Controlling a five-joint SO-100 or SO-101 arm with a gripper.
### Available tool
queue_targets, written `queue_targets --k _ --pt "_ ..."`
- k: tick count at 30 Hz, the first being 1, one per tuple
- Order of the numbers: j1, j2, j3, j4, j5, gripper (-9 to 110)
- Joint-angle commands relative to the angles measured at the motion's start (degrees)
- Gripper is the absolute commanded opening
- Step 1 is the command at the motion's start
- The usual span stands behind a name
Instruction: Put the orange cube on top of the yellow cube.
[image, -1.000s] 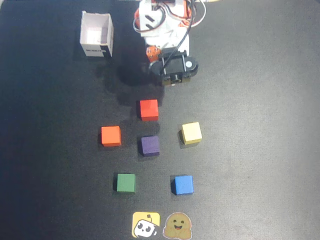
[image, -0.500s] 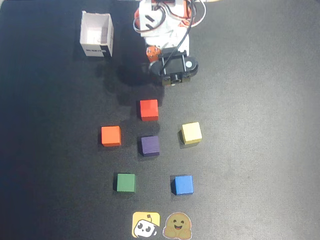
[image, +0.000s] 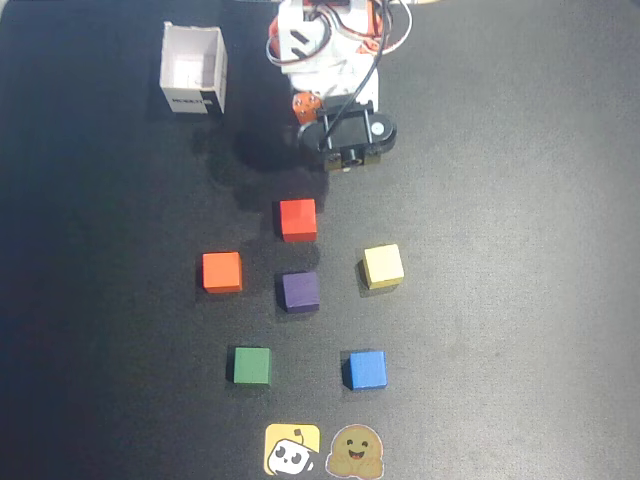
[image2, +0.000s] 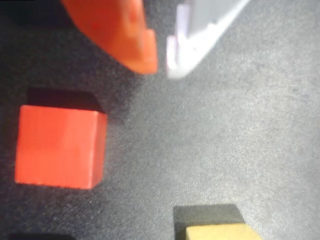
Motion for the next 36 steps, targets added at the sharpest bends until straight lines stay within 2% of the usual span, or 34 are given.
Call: queue_targets --k 1,25,27,36 --pt "-0.09 0.62 -0.35 0.26 0.35 0" --pt "0.35 0.62 -0.35 0.26 0.53 1" --pt "0.35 0.62 -0.35 0.18 4.39 5" --pt "0.44 0.62 -3.34 0.26 6.86 11"
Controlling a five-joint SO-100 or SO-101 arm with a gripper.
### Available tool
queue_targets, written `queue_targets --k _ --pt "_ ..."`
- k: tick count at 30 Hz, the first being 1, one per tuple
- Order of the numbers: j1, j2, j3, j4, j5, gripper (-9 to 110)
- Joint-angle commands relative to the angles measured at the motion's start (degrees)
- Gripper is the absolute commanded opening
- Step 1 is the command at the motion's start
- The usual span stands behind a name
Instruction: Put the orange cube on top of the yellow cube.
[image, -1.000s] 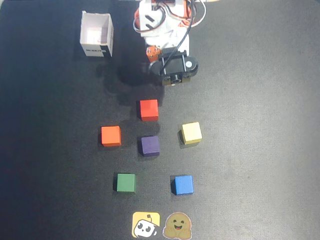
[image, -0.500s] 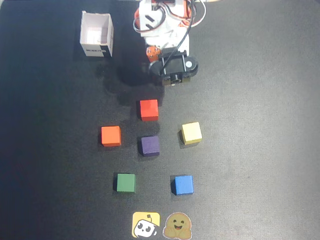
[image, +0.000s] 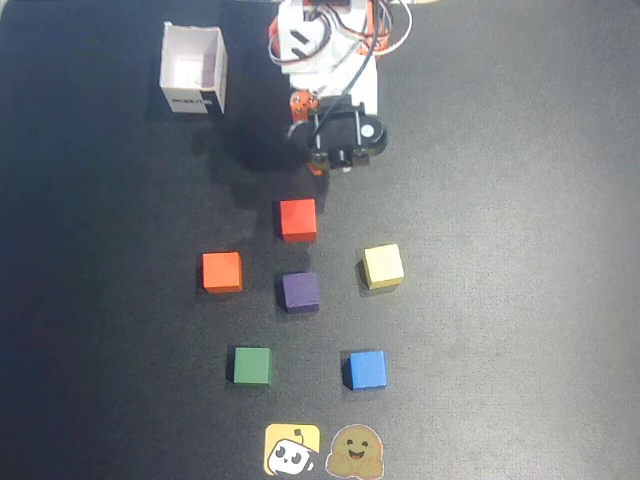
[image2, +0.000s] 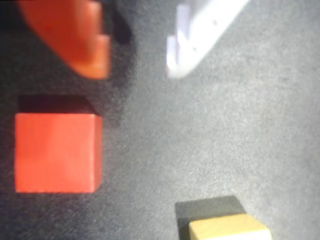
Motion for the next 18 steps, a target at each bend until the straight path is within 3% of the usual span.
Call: queue_targets --k 1,18 --pt "0.26 0.26 -3.78 0.35 1.49 11" --pt "5.98 -34.54 -31.11 -0.09 -0.53 11"
